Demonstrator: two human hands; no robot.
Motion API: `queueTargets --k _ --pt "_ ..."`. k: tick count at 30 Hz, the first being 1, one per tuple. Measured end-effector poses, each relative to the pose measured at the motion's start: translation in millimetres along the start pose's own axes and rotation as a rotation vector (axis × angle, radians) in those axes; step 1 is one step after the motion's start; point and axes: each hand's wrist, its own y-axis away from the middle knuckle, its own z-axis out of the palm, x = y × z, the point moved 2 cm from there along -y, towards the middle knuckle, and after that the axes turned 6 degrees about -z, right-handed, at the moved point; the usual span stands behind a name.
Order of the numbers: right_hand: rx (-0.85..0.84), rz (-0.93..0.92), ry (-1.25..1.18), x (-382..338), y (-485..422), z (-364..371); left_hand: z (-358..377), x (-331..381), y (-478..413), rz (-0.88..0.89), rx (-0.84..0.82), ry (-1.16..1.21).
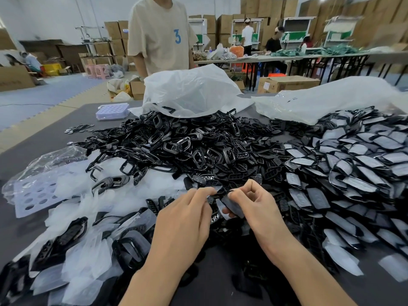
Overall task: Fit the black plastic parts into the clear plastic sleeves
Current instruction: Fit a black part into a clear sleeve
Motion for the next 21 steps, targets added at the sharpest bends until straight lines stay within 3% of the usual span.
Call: queueTargets --k 7,9,12,15,21 --pt "-0.014 0.004 -0.070 1 -1 1 4 3 2 0.126 -0.098 0.017" --pt "-0.025 0.013 -0.082 3 -1 1 5 0 2 0.016 -0.078 0.064" --pt "-0.090 -0.001 -0.070 3 1 5 9 -5 1 -0.226 -0.102 0.390" --pt "-0.140 -0.023 -0.087 0 3 6 13 -3 -1 -0.268 -0.149 0.579" --pt "-0.115 -0.041 -0.118 -1 0 6 17 -7 -3 -0.361 -0.121 0.671"
